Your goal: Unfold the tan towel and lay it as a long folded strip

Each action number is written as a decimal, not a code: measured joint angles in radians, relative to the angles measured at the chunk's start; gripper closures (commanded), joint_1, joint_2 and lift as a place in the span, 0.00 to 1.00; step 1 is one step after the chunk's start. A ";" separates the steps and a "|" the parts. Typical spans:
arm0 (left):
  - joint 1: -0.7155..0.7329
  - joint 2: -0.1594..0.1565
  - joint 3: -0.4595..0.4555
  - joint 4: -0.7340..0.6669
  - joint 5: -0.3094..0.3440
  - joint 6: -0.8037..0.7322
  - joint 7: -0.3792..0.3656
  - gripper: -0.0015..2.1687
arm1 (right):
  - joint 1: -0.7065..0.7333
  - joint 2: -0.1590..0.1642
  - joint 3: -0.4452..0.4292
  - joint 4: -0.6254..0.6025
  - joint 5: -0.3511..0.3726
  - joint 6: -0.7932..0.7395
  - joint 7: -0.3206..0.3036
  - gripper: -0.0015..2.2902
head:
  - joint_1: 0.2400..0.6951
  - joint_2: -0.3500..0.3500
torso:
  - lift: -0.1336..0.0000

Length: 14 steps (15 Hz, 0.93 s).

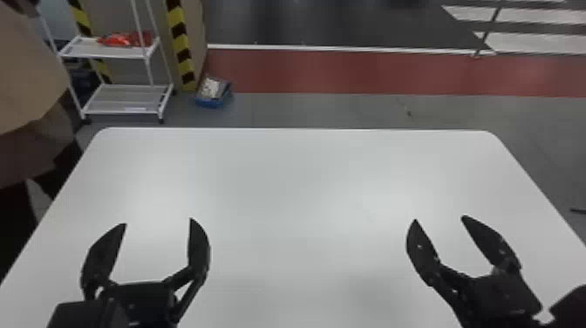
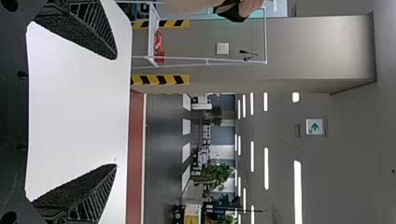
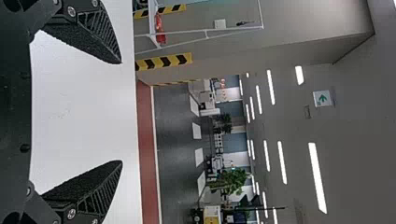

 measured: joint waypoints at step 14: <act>-0.001 -0.001 0.000 0.012 -0.018 0.000 -0.004 0.02 | -0.025 0.001 0.000 0.037 -0.006 0.002 0.002 0.06 | 1.00 0.41 | 0.17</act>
